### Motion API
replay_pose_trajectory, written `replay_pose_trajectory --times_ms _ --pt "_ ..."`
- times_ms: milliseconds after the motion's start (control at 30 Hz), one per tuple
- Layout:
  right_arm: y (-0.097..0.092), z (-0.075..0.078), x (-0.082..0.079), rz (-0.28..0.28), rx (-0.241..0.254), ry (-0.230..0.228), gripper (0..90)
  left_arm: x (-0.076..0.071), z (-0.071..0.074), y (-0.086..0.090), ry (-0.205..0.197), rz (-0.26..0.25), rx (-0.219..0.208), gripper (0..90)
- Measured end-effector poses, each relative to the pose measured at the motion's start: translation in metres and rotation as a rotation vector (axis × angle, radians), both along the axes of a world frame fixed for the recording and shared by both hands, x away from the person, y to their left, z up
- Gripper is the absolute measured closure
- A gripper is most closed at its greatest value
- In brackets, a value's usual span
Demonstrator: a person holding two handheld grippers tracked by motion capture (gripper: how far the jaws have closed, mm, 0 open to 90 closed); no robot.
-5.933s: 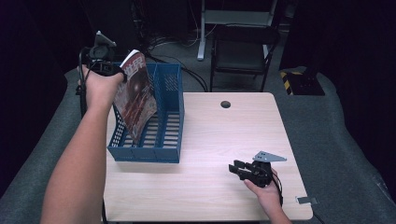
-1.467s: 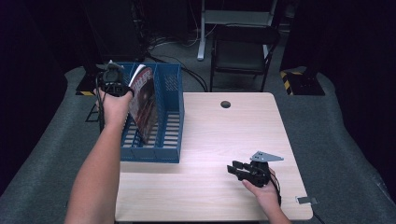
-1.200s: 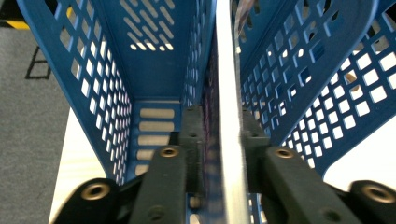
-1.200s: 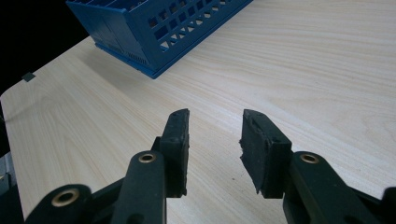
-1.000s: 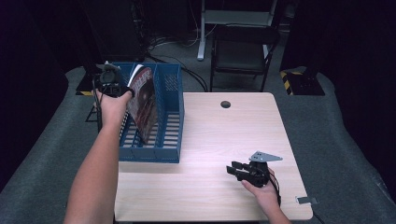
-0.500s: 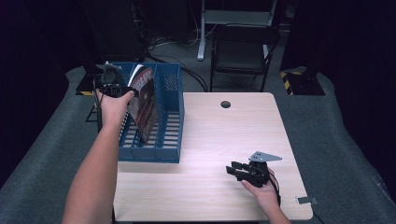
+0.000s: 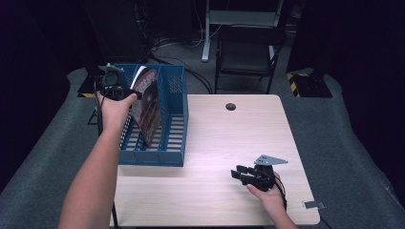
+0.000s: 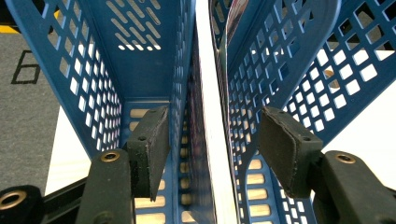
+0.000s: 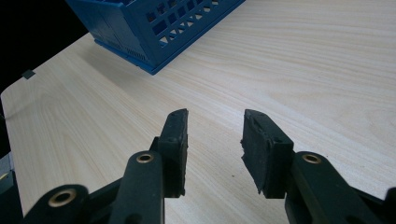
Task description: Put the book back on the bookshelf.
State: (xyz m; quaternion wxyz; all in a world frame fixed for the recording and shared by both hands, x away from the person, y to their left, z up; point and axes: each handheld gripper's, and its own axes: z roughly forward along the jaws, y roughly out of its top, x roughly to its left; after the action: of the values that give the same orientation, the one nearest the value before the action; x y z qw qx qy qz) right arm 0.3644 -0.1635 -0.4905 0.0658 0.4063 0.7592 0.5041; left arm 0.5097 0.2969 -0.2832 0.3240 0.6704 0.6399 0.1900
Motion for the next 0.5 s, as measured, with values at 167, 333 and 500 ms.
replay_pose_trajectory --times_ms 167,333,500 --pt "0.0 0.0 0.0 0.003 0.0 0.002 60.4 -0.004 0.007 0.004 -0.011 0.0 -0.005 43.5" --pt "-0.003 -0.001 0.001 -0.003 0.006 0.012 59.9 -0.009 0.016 0.008 -0.031 -0.012 -0.016 43.1" --pt "-0.004 -0.001 0.002 -0.015 0.009 0.015 59.6 -0.014 0.025 0.007 -0.043 -0.036 -0.009 42.6"
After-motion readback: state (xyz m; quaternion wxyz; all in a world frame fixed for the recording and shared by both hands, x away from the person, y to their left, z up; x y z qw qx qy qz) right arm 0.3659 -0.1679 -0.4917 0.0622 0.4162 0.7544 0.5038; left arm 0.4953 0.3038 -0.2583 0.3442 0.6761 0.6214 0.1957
